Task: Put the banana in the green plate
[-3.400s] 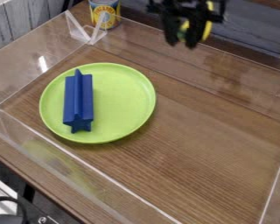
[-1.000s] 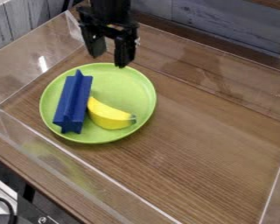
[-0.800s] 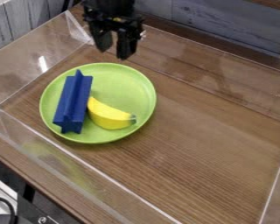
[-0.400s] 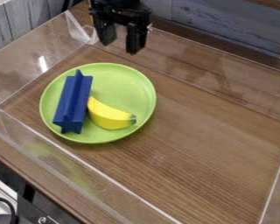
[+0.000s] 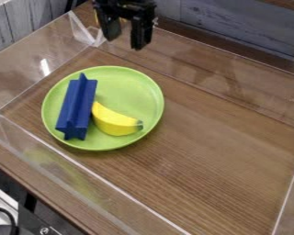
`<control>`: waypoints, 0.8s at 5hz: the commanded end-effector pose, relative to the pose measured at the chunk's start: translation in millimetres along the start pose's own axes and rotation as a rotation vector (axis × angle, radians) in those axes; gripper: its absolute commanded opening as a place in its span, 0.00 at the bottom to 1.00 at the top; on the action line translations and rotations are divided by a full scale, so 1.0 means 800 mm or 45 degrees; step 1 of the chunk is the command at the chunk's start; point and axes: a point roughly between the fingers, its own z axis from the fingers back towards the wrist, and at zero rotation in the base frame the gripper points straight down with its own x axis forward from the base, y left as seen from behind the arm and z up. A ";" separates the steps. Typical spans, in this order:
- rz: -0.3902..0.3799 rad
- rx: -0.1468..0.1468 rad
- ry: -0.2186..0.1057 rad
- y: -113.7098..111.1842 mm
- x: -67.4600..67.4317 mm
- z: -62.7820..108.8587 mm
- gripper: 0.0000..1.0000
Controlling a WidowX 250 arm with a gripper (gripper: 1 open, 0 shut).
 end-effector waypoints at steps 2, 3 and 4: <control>-0.029 0.025 -0.071 -0.009 0.013 0.027 1.00; -0.027 0.021 -0.065 -0.017 0.018 0.025 1.00; -0.006 0.018 -0.062 -0.014 0.017 0.016 1.00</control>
